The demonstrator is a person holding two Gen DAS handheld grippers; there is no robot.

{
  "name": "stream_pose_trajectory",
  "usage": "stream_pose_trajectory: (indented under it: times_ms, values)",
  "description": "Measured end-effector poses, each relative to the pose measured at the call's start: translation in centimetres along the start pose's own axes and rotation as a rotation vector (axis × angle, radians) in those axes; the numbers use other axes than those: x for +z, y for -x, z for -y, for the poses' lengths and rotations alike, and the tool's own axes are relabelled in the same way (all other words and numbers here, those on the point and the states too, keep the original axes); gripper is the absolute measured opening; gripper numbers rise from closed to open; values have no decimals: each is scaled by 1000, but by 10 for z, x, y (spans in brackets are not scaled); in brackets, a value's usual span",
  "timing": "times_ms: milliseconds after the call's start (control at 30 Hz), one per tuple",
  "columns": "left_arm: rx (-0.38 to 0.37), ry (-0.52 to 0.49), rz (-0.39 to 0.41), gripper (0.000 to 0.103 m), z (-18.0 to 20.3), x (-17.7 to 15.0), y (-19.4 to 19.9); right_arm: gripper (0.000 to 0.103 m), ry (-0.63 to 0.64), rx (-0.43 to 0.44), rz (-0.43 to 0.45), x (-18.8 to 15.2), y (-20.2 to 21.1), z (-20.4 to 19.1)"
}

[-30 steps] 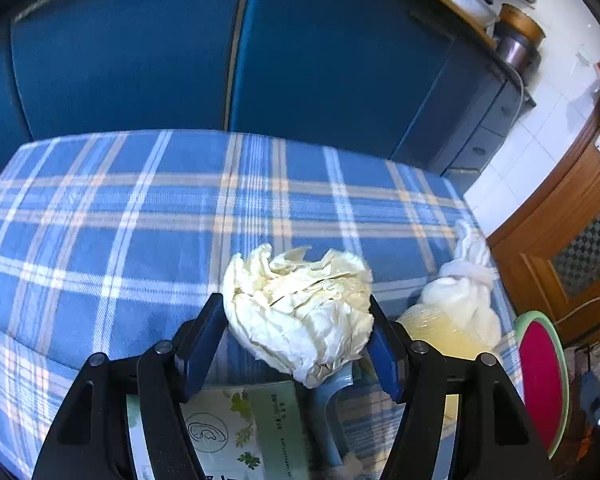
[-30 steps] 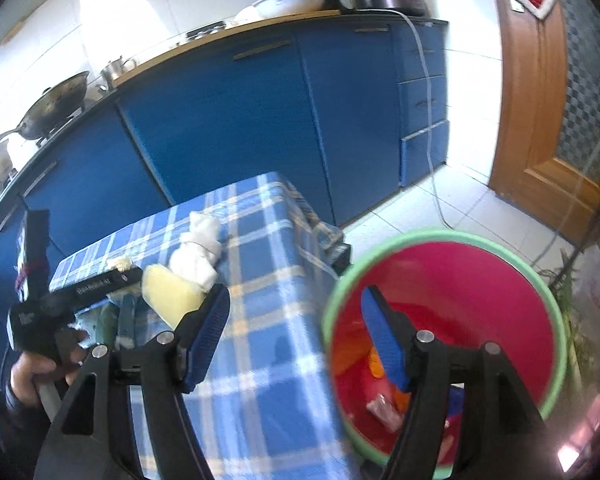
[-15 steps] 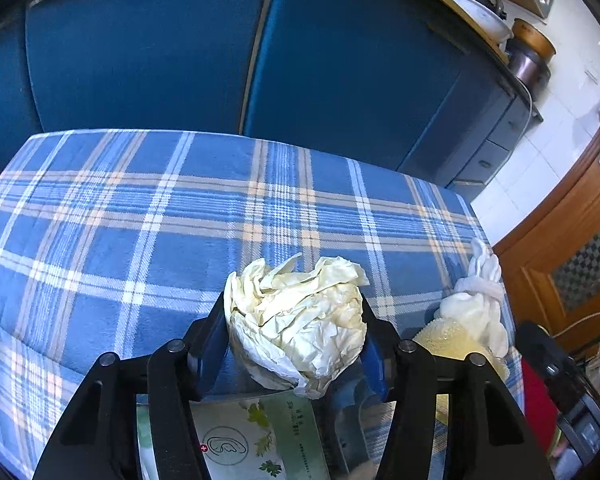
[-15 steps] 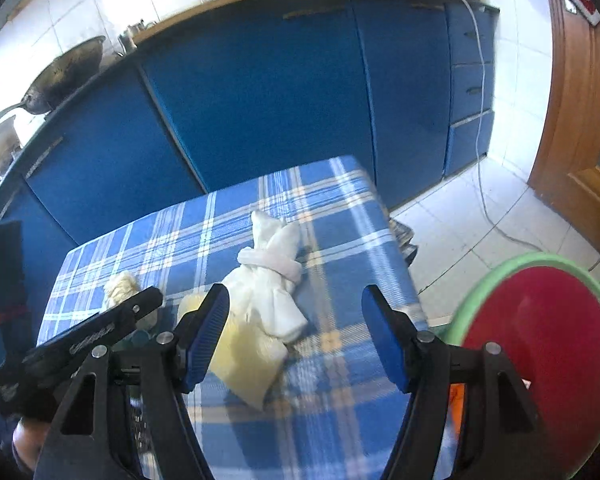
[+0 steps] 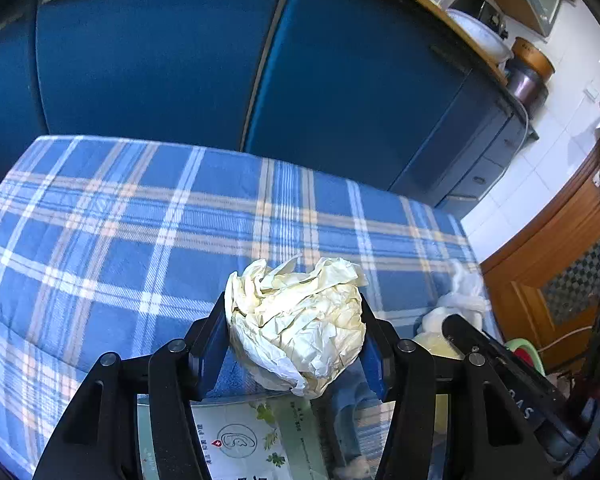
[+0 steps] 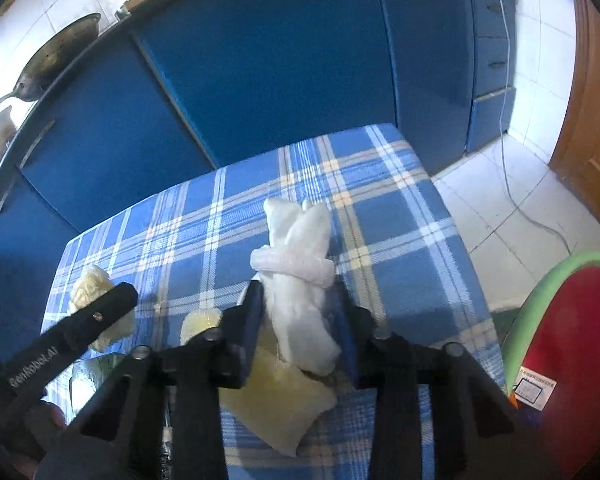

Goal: Collect trash
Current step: 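Grasp the white cloth bundle with the right tool while the left tool holds the paper, then carry the paper and white cloth with both tools over the red bucket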

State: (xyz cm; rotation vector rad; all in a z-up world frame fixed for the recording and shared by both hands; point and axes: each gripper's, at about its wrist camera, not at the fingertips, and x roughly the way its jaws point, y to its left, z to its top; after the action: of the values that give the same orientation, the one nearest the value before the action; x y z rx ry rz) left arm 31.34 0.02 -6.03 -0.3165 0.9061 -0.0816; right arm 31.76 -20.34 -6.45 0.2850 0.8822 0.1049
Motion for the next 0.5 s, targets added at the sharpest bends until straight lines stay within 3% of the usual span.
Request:
stream_pose_trajectory:
  times_ms: [500]
  values:
    - [-85, -54, 65, 59, 23, 1, 43, 24, -10, 46, 181, -15, 92, -6]
